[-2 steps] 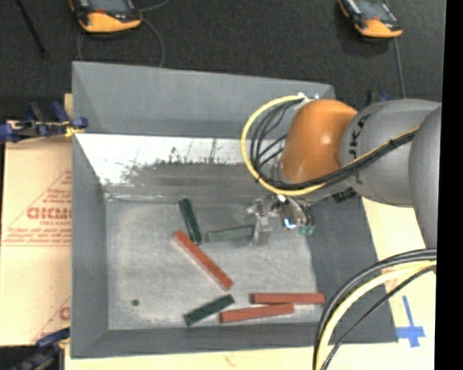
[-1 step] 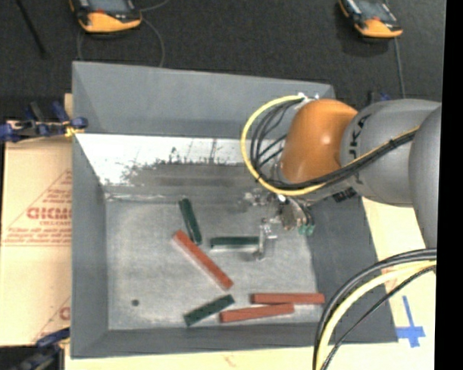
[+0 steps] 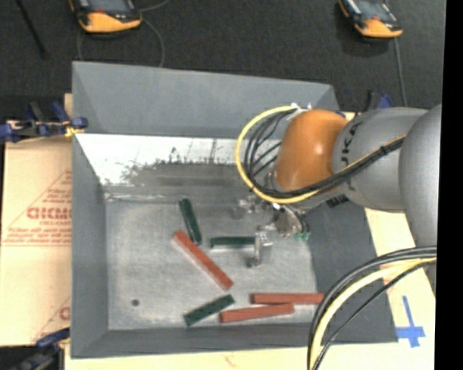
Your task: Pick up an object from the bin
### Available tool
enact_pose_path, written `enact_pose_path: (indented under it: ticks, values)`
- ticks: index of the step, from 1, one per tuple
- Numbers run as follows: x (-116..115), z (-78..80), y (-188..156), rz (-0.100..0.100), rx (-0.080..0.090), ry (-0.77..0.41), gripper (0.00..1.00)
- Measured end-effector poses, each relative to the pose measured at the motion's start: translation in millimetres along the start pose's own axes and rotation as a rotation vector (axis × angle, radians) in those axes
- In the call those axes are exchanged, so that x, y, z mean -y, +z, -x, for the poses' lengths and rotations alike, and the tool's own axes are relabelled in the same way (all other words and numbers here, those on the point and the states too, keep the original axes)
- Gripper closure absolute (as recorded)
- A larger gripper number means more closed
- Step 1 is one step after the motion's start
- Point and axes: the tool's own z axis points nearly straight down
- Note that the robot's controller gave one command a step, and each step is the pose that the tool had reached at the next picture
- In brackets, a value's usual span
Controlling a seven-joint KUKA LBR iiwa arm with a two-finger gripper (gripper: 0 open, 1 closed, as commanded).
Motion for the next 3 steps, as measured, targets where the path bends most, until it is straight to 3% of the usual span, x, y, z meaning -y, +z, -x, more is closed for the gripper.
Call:
enact_pose_path:
  ticks: [1, 2, 3]
  values:
    - [0.2, 0.9, -1.7, 0.000, 0.003, 0.000, 1.00]
    - [0.1, 0.5, -1.2, 0.000, 0.002, 0.000, 0.00]
    - [0.1, 1.0, -1.7, 0.000, 0.003, 0.000, 1.00]
